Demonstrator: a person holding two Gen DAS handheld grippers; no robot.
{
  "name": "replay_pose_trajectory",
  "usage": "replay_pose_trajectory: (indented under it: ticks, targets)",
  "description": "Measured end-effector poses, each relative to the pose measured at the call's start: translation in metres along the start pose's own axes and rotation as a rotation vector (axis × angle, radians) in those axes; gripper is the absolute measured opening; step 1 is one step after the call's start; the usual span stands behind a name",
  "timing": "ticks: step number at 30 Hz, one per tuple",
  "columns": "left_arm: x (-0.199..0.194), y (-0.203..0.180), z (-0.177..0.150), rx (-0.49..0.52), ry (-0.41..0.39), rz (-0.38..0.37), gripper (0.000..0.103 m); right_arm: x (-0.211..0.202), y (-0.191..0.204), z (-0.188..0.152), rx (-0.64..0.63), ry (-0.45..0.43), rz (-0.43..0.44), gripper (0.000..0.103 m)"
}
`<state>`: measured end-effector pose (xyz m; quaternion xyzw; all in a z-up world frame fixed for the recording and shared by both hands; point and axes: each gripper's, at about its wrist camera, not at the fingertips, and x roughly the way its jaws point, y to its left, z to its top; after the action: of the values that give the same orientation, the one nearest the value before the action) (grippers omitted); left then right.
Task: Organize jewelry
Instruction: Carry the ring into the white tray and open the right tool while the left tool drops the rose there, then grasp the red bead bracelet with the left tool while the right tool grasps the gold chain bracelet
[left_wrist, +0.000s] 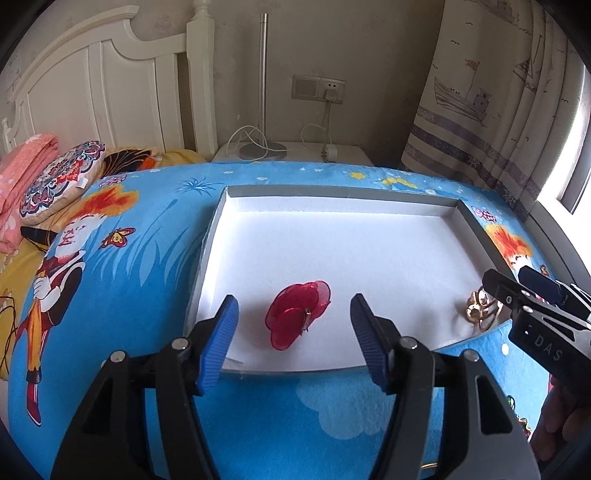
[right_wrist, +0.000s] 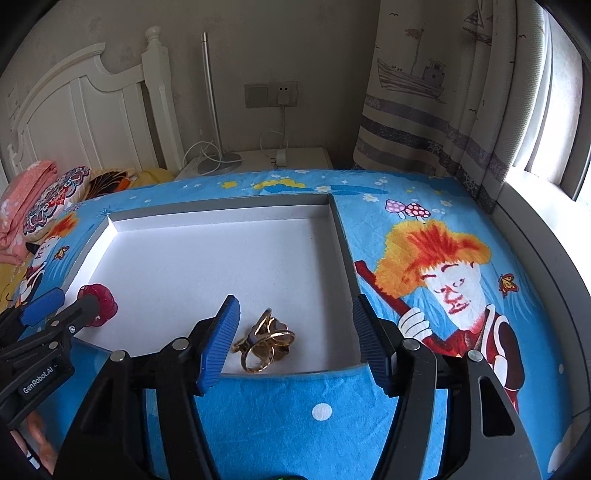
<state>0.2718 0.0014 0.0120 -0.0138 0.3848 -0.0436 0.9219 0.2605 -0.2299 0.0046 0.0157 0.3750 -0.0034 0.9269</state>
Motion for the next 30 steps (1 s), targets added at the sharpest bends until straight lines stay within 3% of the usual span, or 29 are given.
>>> replay_pose_trajectory:
  ticks: [9, 18, 24, 30]
  targets:
    - [-0.038, 0.007, -0.009, -0.033, -0.071, 0.024, 0.083, -0.032, -0.023, -0.019, 0.033, -0.028, -0.022, 0.068]
    - [-0.081, 0.018, -0.047, -0.051, -0.087, 0.035, 0.084, -0.061, -0.040, -0.057, 0.037, -0.019, -0.034, 0.072]
    - [-0.112, 0.019, -0.079, -0.002, -0.124, 0.063, 0.084, -0.085, -0.050, -0.087, 0.040, -0.023, -0.037, 0.074]
    - [-0.128, 0.020, -0.116, 0.004, -0.042, 0.034, 0.084, -0.106, -0.061, -0.115, 0.055, -0.027, -0.048, 0.075]
